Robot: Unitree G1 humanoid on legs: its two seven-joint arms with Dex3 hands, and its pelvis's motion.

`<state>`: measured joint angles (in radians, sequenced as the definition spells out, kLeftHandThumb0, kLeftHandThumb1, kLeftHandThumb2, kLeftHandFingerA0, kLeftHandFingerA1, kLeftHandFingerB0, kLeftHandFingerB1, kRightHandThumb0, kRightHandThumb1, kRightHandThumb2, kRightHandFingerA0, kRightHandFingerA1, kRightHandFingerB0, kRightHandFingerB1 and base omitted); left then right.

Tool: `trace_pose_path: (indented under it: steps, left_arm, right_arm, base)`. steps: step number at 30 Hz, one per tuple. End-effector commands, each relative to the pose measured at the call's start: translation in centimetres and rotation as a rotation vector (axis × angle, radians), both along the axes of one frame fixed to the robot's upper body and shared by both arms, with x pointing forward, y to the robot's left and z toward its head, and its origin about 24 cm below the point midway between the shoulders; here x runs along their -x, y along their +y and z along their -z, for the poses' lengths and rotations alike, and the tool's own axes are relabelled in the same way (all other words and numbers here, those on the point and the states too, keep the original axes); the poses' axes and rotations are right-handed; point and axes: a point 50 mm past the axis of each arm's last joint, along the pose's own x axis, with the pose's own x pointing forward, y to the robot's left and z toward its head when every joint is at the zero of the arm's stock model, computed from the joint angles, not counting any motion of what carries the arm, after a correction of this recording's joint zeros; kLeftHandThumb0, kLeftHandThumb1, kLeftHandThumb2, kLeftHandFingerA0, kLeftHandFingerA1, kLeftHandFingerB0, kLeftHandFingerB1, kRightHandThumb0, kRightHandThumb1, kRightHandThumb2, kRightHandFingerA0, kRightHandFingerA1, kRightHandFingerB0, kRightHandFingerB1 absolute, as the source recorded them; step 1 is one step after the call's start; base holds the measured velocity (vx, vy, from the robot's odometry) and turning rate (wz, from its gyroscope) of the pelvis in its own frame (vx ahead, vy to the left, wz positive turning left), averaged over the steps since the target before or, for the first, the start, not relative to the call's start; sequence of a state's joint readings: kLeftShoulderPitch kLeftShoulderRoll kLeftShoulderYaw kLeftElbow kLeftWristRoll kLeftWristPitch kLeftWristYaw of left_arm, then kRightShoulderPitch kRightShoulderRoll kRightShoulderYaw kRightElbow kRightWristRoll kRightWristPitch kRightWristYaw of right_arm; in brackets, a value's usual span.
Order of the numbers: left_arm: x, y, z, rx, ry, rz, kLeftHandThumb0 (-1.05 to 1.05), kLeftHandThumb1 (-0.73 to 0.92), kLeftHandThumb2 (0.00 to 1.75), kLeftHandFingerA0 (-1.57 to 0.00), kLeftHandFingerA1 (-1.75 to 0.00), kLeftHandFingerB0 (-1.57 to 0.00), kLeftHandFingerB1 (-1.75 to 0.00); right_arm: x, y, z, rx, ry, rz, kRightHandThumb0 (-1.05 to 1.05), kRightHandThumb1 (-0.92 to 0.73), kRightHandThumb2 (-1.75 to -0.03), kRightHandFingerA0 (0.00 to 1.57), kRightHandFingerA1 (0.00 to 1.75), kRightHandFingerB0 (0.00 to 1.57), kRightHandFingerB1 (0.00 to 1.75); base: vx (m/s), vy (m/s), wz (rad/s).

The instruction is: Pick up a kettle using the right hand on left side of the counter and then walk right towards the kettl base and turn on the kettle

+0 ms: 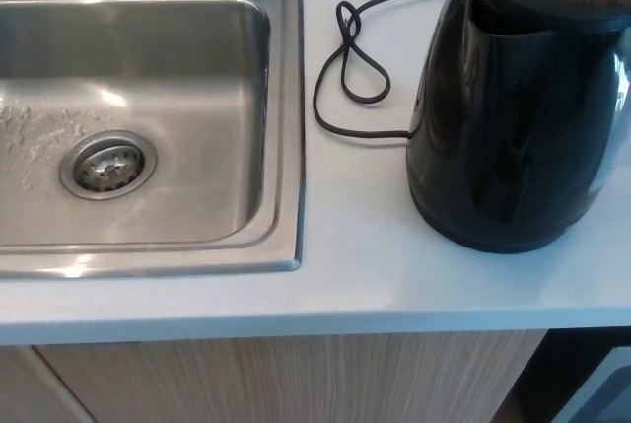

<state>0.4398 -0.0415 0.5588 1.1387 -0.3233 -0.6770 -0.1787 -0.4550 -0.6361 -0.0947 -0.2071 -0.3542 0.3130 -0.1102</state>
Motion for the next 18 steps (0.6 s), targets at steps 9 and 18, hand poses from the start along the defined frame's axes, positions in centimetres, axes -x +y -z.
trace_pose_path:
  steps: [9, 18]
  left_arm:
    - [1.7, 1.5, -1.4, -0.078, -0.015, 0.005, -0.04, 0.50, 1.01, -1.00, -0.89, -0.95, -0.76]
    - [2.6, 1.8, -1.5, -0.071, 0.012, -0.005, -0.05, 0.47, 1.06, -1.04, -0.87, -0.98, -0.75]
  right_arm:
    - [0.6, 0.9, -4.8, 0.047, -0.135, -0.101, -0.63, -0.81, -0.64, 0.61, 0.67, 0.53, 0.46]
    - [-4.1, 0.7, -5.4, 0.020, 0.374, -0.238, -0.84, -0.79, -1.20, 0.30, 0.58, 0.22, 0.48]
  base:
    - [0.00, 0.000, 0.00]
    - [0.00, 0.000, 0.00]
